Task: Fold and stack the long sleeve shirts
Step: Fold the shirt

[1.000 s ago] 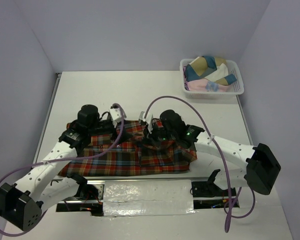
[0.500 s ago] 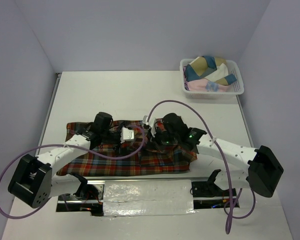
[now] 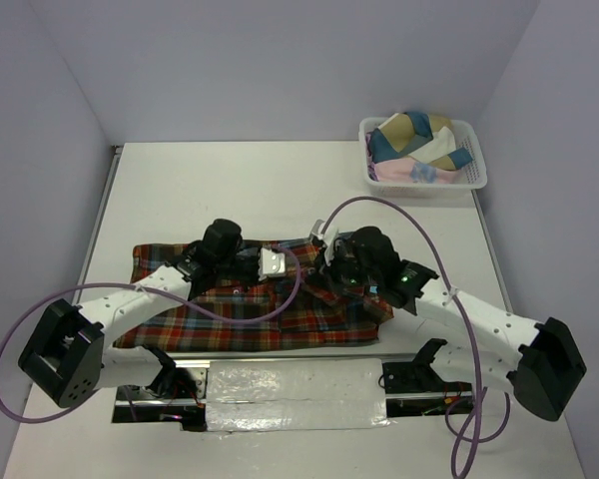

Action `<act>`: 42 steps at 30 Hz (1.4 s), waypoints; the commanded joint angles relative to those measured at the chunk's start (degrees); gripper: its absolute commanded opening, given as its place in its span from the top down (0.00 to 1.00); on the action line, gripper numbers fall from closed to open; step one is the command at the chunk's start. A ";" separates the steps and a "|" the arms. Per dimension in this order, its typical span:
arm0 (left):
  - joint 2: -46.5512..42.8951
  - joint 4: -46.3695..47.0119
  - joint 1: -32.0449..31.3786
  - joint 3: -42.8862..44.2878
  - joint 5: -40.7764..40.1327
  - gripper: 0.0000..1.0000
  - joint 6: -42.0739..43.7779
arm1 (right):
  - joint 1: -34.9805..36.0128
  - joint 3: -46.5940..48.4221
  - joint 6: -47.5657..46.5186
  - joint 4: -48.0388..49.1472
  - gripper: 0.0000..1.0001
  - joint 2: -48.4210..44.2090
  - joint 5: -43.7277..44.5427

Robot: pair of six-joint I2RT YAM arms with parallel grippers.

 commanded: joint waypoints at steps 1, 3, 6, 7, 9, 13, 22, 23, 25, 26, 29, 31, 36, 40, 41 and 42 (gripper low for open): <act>0.56 3.09 -0.34 7.92 -7.48 1.00 -3.98 | -2.12 -1.10 1.87 2.47 1.00 -5.54 2.57; 0.91 -1.19 -0.34 11.18 -8.92 1.00 -1.54 | -3.35 -2.32 2.57 2.82 1.00 -8.69 2.75; 1.09 -6.75 -1.39 17.69 -8.92 1.00 3.73 | -3.97 -4.00 3.54 3.61 1.00 -12.30 3.18; 1.09 -10.24 -1.83 20.31 -8.93 1.00 5.14 | -4.06 -4.35 3.98 4.13 1.00 -12.92 3.18; 1.18 -13.52 -3.15 22.61 -9.19 1.00 7.95 | -4.15 -4.97 4.16 4.05 1.00 -14.51 3.36; 2.05 -25.87 -4.82 30.26 -7.88 1.00 13.14 | -4.33 -5.06 4.69 1.33 0.97 -15.91 3.36; 2.85 -33.49 -10.01 30.10 -5.67 1.00 15.18 | -4.85 -5.40 9.25 -5.88 0.48 -20.92 5.91; 2.59 -32.44 -10.36 29.57 -6.11 1.00 13.87 | -4.85 -6.10 9.69 -5.97 0.44 -22.67 5.74; 2.85 -30.76 -10.54 28.78 -7.77 1.00 13.86 | -5.12 -6.90 10.75 -6.67 0.36 -24.43 4.08; 3.02 -30.58 -10.97 28.52 -8.39 1.00 15.16 | -5.29 -6.99 11.19 -7.02 0.34 -24.96 3.19; 2.41 -27.79 -13.60 23.44 -10.59 1.00 19.11 | -8.09 -6.03 14.61 -7.82 0.27 -25.67 -4.44; 1.62 -26.29 -16.67 20.36 -13.74 1.00 21.58 | -8.98 -5.06 17.50 -8.25 0.27 -25.85 -7.26; 1.79 -23.28 -27.05 10.77 -18.59 0.98 29.40 | -9.07 -5.05 18.74 -12.81 0.26 -26.91 -1.41; 2.23 -31.18 -28.03 10.84 -11.85 0.45 36.44 | -8.98 -5.76 22.95 -14.68 0.35 -20.06 5.12; 2.06 -32.42 -28.03 11.11 -11.39 0.33 36.97 | -8.98 -5.76 23.75 -13.72 0.38 -18.48 3.73; 1.80 -33.38 -27.94 11.20 -11.21 0.29 37.93 | -8.81 -5.93 24.80 -12.84 0.40 -15.85 3.36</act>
